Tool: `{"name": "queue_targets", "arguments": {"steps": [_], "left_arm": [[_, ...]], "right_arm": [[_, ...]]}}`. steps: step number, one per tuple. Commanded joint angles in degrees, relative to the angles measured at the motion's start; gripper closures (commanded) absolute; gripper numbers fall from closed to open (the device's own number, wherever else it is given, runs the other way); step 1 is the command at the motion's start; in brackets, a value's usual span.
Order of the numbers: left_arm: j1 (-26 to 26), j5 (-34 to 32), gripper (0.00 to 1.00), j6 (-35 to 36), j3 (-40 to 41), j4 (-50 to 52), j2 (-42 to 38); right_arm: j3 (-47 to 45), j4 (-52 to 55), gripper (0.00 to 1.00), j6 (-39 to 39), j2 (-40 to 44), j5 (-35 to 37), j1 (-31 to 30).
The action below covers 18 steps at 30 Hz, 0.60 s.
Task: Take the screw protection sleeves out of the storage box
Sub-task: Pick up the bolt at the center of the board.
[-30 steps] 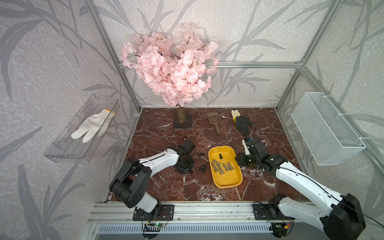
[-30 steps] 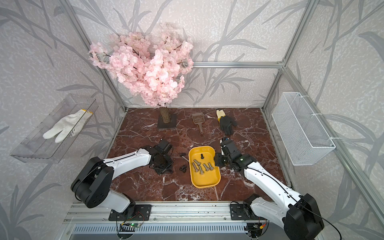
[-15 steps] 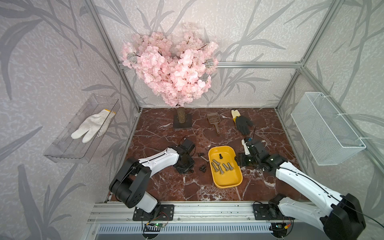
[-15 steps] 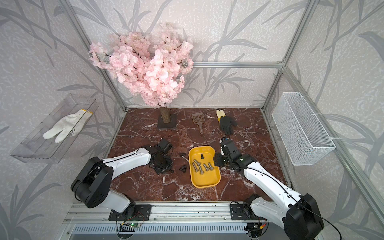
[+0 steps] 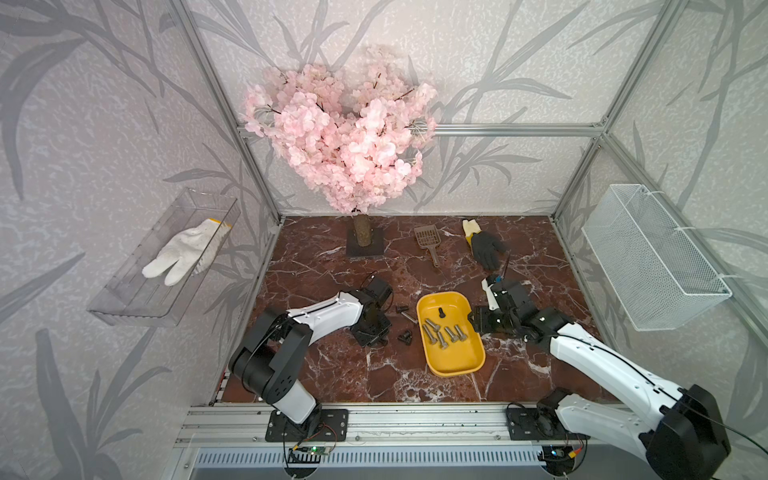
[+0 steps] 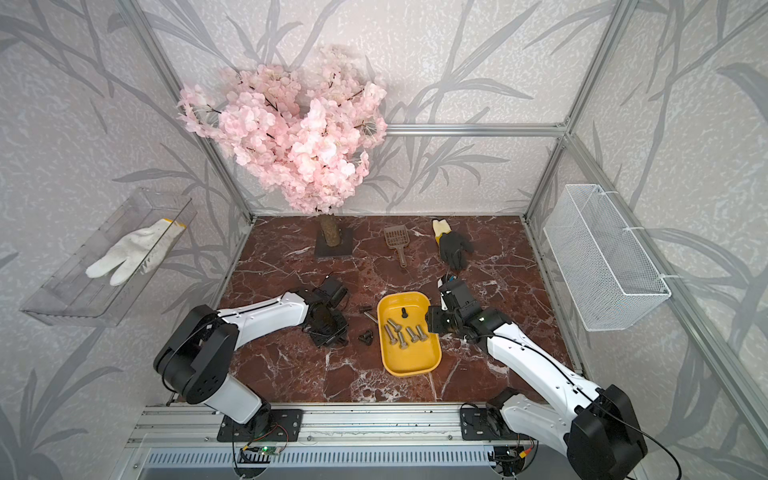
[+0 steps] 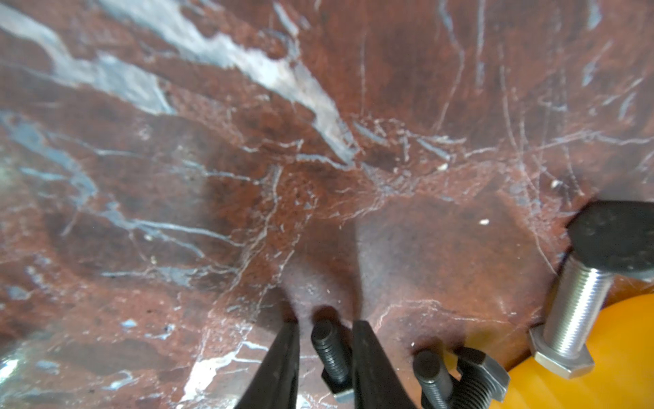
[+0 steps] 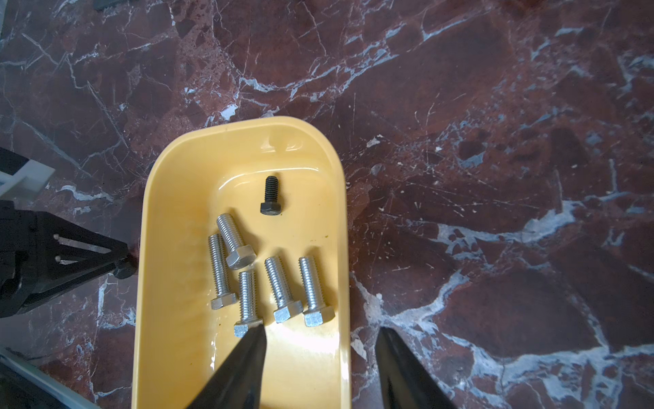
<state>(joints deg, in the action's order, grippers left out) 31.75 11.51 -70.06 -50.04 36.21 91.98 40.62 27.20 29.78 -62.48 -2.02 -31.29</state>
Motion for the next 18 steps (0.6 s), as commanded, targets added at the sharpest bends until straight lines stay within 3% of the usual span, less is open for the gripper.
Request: {"name": "queue_targets", "arguments": {"steps": [1, 7, 11, 18], "left_arm": [[-0.5, -0.5, 0.76, 1.6, -0.6, 1.7, 1.9], [-0.9, 1.6, 0.94, 3.1, 0.6, -0.7, 1.9], [-1.3, 4.2, 0.99, 5.0, 2.2, -3.9, -0.3], [-1.3, 11.4, 1.00, 10.6, 4.2, -12.8, -9.8]], "right_arm": [[-0.8, -0.7, 0.45, -1.0, -0.3, -0.1, -0.3], [-0.6, -0.9, 0.45, -0.8, -0.6, -0.5, -0.3], [-0.2, -0.7, 0.45, -0.4, 0.0, -1.5, -0.4], [0.4, -6.6, 0.43, 2.5, 3.6, -17.2, -0.6]]}}
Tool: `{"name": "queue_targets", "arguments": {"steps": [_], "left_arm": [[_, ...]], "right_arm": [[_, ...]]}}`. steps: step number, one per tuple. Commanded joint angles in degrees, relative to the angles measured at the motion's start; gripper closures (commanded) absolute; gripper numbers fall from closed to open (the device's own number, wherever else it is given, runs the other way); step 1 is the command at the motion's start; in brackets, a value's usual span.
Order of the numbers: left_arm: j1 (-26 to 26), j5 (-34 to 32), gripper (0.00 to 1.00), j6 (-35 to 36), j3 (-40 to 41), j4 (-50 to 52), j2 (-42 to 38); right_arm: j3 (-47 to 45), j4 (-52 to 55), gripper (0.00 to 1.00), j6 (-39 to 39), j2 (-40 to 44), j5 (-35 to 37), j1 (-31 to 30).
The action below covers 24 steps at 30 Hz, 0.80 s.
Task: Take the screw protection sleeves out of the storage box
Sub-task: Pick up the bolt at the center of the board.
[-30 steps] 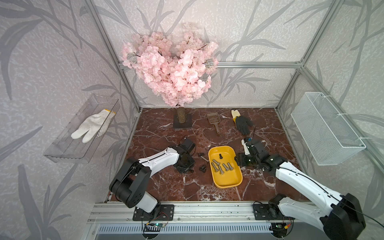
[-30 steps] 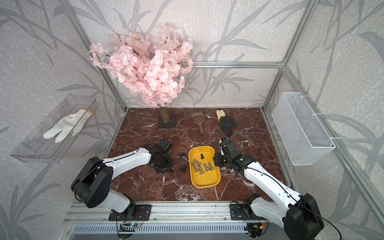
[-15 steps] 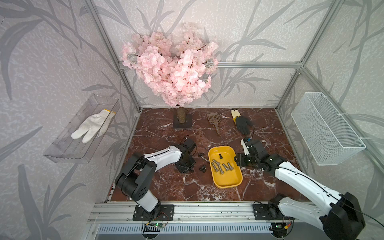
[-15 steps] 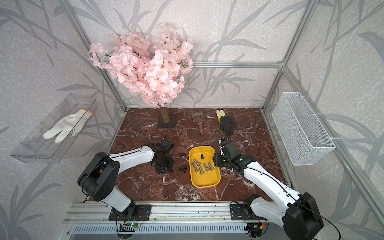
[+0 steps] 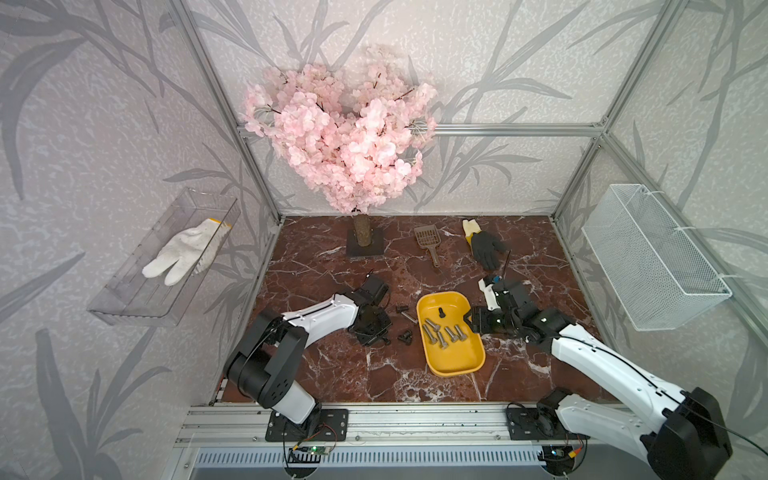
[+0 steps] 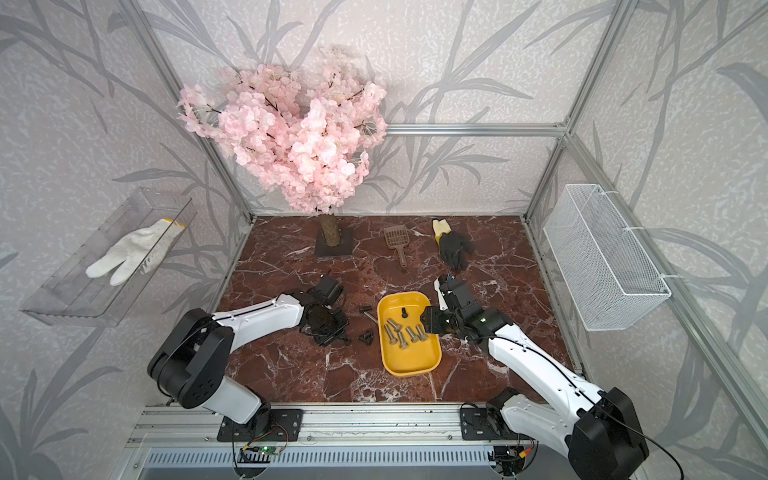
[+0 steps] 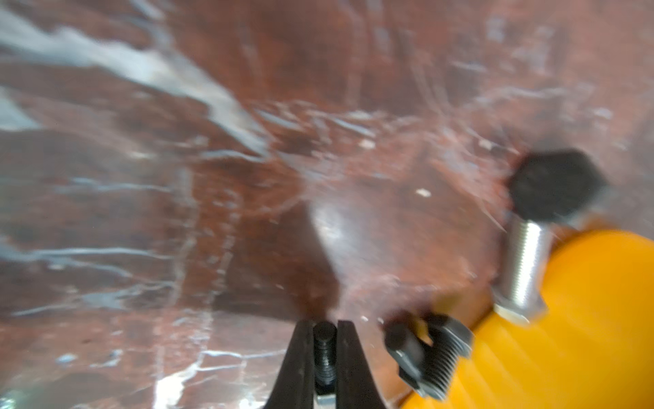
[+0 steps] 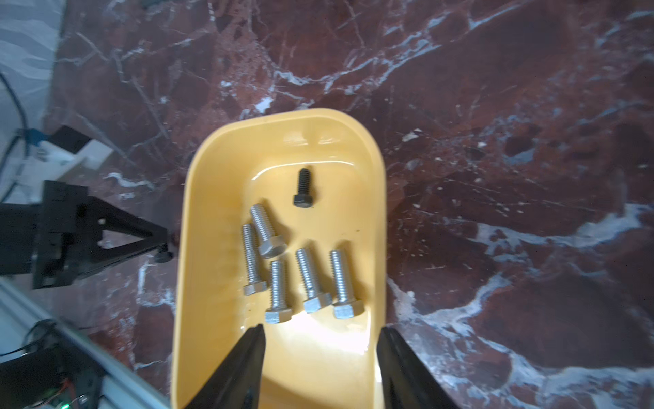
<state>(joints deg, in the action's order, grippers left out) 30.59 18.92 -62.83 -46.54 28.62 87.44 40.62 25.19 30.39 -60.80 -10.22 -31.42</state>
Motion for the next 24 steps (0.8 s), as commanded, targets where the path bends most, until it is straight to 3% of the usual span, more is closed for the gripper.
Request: {"name": "queue_targets", "arguments": {"steps": [1, 5, 8, 15, 24], "left_arm": [[-0.1, 4.6, 1.00, 4.3, 0.4, -5.3, -6.4], [1.4, 7.6, 1.00, 9.2, -3.7, -3.0, -9.4], [3.1, 8.0, 1.00, 12.1, -7.0, -0.4, -10.1], [6.9, 9.3, 1.00, 12.7, -10.2, -0.6, -9.2], [9.7, 9.5, 1.00, 11.7, -11.0, -1.2, -7.7]], "right_arm": [[0.3, -6.1, 0.42, 2.8, 2.1, -11.4, -0.9], [-0.9, -15.2, 0.40, 6.7, -0.5, -20.4, -5.1], [-1.9, -21.4, 0.40, 8.4, -4.5, -22.9, -8.9], [-1.1, -27.2, 0.40, 8.9, -12.5, -21.5, -14.5], [-0.1, -27.0, 0.41, 8.0, -15.2, -18.0, -14.8]]}}
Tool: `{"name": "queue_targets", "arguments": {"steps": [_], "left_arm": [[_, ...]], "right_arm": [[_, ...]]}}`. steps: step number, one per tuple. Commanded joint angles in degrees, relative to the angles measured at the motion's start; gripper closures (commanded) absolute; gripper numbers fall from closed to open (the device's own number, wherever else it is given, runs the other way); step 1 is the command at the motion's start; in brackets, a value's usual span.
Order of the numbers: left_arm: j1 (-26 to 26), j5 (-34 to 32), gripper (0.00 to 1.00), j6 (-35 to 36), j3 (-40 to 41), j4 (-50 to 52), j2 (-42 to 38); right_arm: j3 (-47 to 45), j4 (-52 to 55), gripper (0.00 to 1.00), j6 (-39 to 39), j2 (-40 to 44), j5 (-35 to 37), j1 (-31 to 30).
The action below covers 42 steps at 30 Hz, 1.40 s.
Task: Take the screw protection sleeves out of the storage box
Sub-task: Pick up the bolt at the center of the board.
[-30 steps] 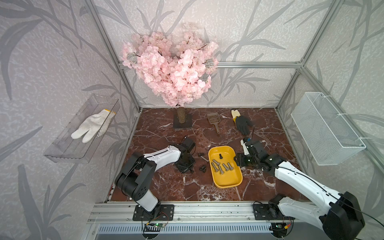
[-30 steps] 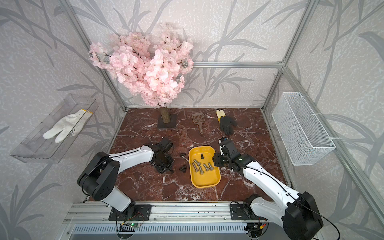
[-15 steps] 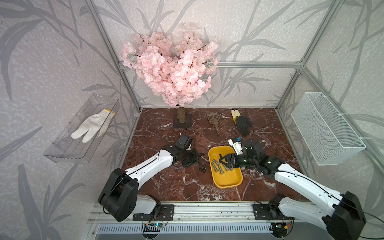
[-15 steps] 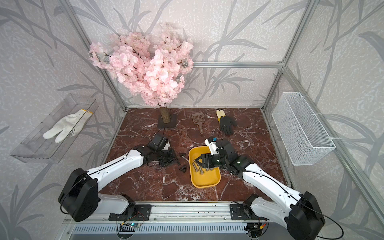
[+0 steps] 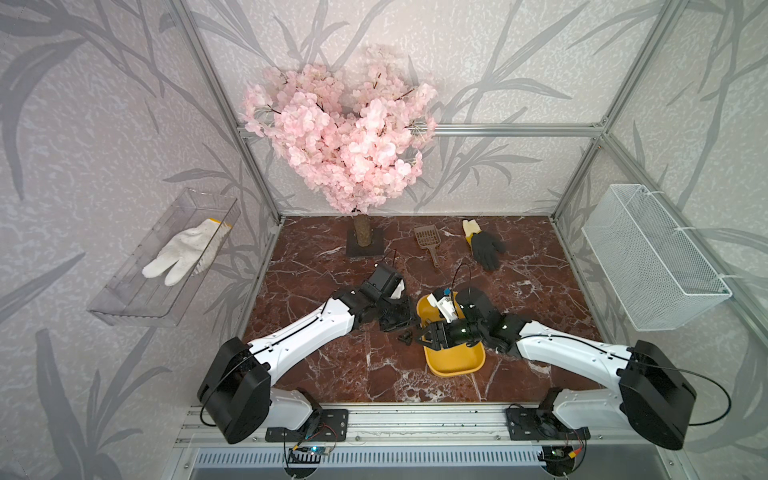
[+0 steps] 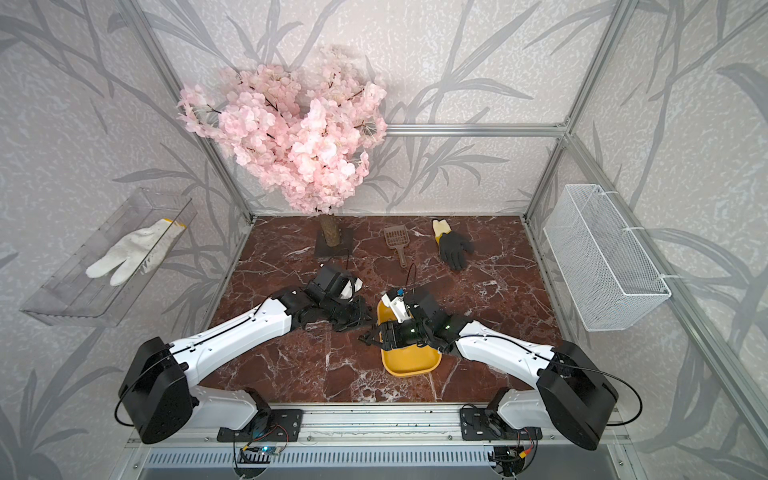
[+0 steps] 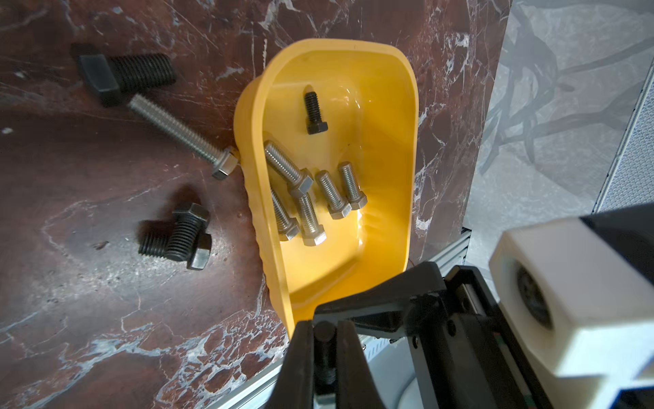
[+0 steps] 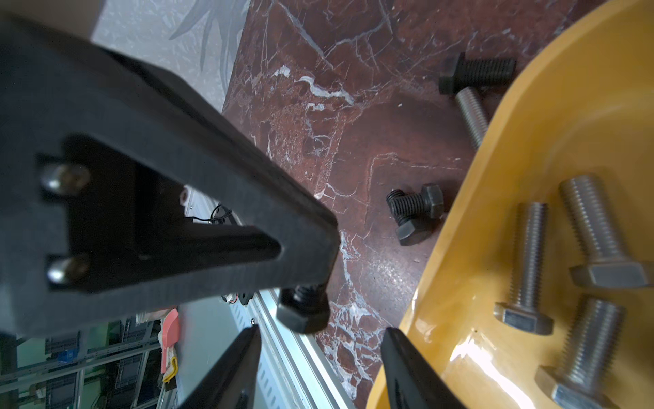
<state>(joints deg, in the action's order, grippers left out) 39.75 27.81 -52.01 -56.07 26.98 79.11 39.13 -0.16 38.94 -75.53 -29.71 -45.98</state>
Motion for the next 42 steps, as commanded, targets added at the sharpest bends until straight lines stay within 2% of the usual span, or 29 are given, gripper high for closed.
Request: {"name": "queue_targets", "arguments": {"steps": [1, 11, 16, 19, 27, 33, 34, 38, 42], "left_arm": [[0.7, 0.6, 1.00, 0.7, -1.3, 0.4, 0.6], [1.3, 0.8, 1.00, -1.0, 0.3, -1.4, 0.2], [1.6, 1.5, 1.00, -1.9, 1.3, -2.6, 0.3], [1.7, 1.9, 1.00, -2.1, 1.4, -2.8, 0.3], [1.9, 4.3, 1.00, -2.7, 3.0, -6.0, 0.3], [1.9, 5.3, 0.85, -3.5, 4.4, -9.1, -0.7], [1.9, 5.3, 0.82, -3.5, 4.3, -9.0, -0.8], [1.0, 4.0, 0.60, -3.6, 3.7, -7.8, -0.5], [-1.5, -0.1, 0.51, -2.7, 2.6, -3.1, -1.2]], "right_arm": [[1.5, -1.6, 0.41, -0.5, -0.7, 1.9, -0.2], [3.5, -1.3, 0.45, -0.3, -2.6, 5.3, 0.1], [4.0, -1.8, 0.53, 0.1, -3.4, 5.7, 0.7], [4.1, -2.2, 0.60, 0.3, -3.6, 5.8, 1.0], [5.1, -1.3, 0.91, 0.0, -3.7, 6.0, 1.5], [4.7, 0.4, 1.00, -1.4, -2.1, 6.9, 1.5], [4.7, 1.0, 1.00, -1.7, -1.7, 7.3, 1.5], [4.4, 4.6, 1.00, -3.0, -0.2, 9.4, 1.6], [3.8, 11.5, 1.00, -4.4, 2.0, 15.2, 2.1]]}}
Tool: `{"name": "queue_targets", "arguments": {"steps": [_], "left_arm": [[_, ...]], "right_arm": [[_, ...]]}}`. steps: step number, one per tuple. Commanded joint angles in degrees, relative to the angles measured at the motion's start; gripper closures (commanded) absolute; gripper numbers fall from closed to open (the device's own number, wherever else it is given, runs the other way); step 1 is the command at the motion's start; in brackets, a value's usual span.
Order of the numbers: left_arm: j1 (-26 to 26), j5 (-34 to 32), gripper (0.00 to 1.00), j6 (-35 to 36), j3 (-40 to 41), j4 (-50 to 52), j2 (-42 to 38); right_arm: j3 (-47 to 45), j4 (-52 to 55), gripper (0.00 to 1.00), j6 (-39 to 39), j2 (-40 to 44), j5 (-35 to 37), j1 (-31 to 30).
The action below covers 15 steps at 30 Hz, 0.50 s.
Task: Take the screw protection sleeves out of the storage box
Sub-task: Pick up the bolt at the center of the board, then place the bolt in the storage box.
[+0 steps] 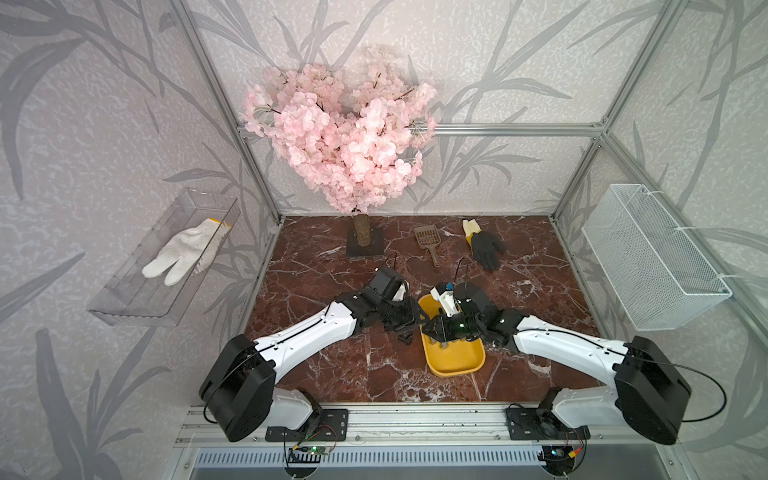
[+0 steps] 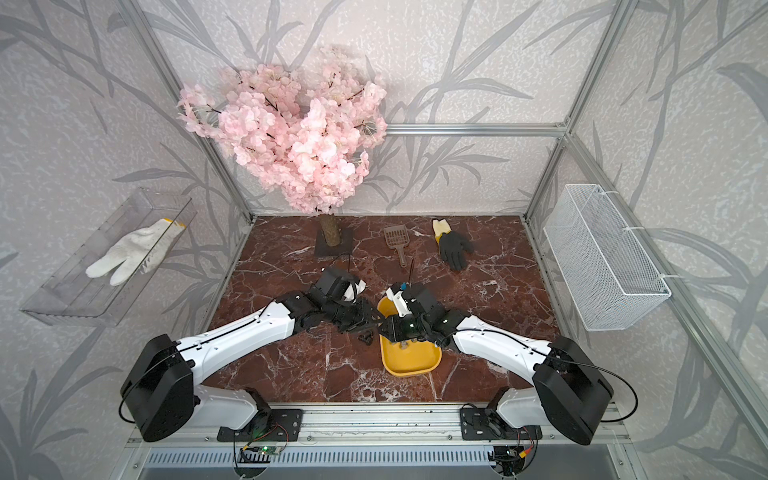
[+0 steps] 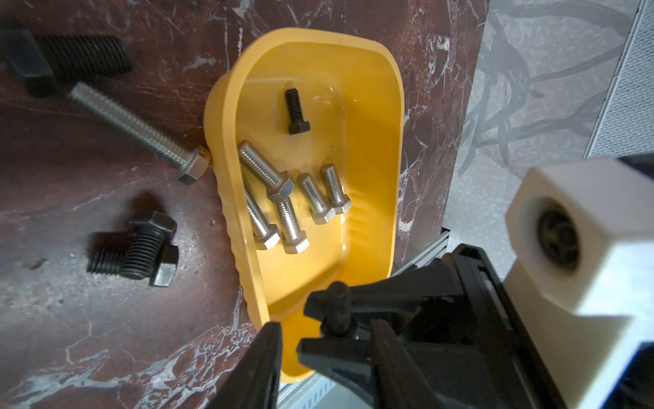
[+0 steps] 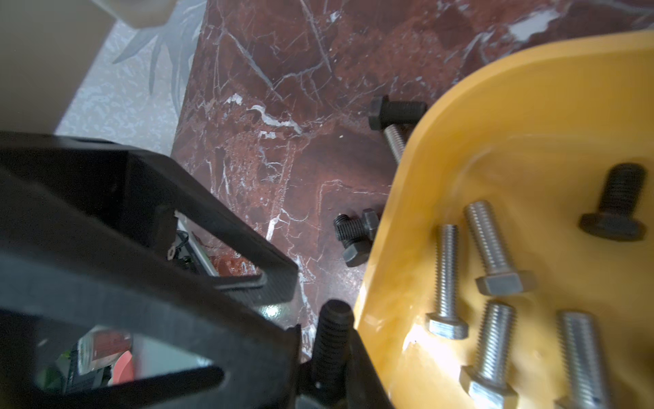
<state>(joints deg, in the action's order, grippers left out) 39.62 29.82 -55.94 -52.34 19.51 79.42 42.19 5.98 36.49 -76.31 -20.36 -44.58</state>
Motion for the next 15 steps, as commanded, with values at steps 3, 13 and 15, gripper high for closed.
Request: {"name": "queue_targets", "arguments": {"steps": [3, 13, 15], "left_arm": [[-3.1, -7.0, 0.48, 4.0, -2.7, 9.8, -2.3], [-3.4, -17.4, 0.44, 8.0, -5.6, 18.1, -2.8], [-3.4, -18.1, 0.43, 8.2, -5.6, 18.6, -2.9]], "right_arm": [[1.9, 12.0, 1.00, -4.2, 3.1, 12.7, 1.3], [11.9, 23.2, 1.00, -14.8, -7.2, 32.6, 3.1], [14.3, 24.4, 1.00, -15.9, -10.3, 33.0, 4.3]]}}
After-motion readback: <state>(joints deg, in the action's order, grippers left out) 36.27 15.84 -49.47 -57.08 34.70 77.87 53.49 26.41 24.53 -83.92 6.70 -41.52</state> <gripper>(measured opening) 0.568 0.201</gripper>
